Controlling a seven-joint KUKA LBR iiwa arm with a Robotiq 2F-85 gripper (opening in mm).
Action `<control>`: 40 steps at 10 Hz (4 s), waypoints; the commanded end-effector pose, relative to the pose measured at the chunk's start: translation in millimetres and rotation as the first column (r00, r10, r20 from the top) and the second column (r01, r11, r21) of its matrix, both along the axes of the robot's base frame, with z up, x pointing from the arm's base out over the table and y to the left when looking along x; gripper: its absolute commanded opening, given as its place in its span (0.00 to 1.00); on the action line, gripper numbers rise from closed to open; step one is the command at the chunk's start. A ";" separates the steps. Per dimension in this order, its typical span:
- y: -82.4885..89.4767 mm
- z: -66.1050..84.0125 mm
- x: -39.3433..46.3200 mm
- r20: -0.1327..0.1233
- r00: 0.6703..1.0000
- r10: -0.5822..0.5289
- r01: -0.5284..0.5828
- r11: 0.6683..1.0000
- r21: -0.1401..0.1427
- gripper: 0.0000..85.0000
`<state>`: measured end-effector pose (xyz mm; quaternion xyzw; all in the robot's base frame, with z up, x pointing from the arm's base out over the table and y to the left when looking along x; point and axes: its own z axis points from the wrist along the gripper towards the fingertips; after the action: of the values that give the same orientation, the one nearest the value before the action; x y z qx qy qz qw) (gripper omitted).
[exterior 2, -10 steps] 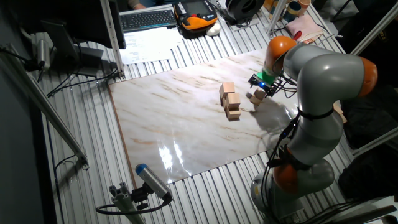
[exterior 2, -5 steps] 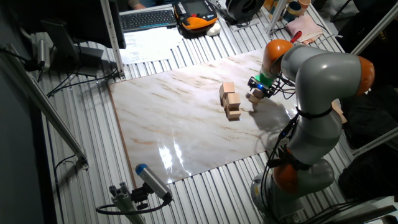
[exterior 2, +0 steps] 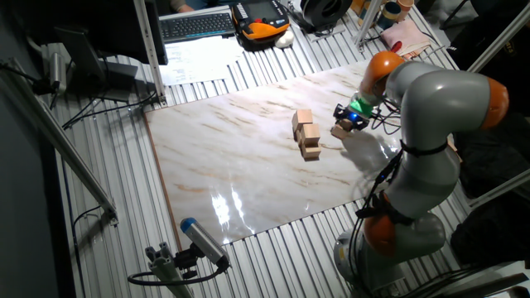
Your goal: Stack the blocks into a pyramid shape
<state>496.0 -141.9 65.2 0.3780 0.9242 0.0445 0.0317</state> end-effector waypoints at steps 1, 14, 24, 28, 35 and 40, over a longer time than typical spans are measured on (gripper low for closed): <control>-0.1 5.8 -0.1 -0.004 0.998 0.067 -0.067 0.998 0.003 0.00; 60.0 142.4 33.9 -0.003 0.921 0.390 -0.389 0.918 -0.080 0.00; 86.9 152.8 45.4 0.097 0.799 0.594 -0.593 0.804 -0.034 0.00; 141.7 173.1 54.9 0.051 0.839 0.542 -0.539 0.840 -0.064 0.00; 195.9 145.6 38.2 0.057 0.855 0.515 -0.509 0.855 -0.101 0.00; 173.8 123.8 26.0 0.069 0.817 0.573 -0.563 0.817 -0.124 0.00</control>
<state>521.7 31.6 188.6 0.0801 0.9930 0.0252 0.0833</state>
